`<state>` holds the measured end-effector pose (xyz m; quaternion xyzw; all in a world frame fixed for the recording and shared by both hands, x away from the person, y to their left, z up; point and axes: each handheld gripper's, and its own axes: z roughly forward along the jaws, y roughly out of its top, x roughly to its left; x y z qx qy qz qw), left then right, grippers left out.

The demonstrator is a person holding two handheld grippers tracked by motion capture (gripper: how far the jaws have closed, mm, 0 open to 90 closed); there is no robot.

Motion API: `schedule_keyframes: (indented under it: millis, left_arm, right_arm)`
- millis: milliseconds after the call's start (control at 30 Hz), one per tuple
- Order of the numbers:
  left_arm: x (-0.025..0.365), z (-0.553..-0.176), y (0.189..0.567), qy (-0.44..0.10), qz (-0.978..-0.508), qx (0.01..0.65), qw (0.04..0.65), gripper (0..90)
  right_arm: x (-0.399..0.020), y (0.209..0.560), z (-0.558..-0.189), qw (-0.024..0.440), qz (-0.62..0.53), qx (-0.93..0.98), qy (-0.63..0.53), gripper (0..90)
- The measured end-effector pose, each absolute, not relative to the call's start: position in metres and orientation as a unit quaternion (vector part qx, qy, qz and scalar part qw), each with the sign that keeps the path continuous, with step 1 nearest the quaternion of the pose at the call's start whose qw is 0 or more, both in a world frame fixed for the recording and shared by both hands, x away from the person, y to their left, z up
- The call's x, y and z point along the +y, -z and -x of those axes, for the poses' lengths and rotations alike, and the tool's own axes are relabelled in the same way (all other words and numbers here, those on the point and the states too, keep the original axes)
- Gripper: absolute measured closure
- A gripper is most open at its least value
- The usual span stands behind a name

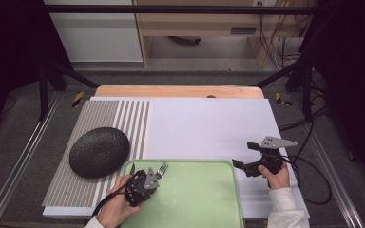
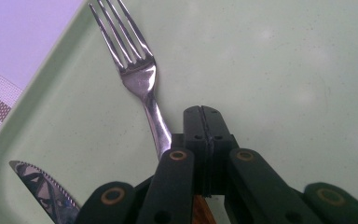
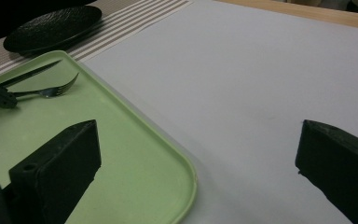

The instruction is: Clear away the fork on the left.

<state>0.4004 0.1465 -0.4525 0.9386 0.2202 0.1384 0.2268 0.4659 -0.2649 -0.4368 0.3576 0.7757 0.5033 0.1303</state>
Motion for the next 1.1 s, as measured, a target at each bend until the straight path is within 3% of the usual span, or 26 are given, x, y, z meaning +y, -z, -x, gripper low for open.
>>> schedule_keyframes:
  millis: [1100]
  left_arm:
    - [0.166, -0.401, 0.453, -0.138, -0.935, 0.234, 0.228, 90.0]
  right_arm:
    - [-0.264, 0.438, -0.466, 0.129, -0.358, 0.777, -0.501, 0.5]
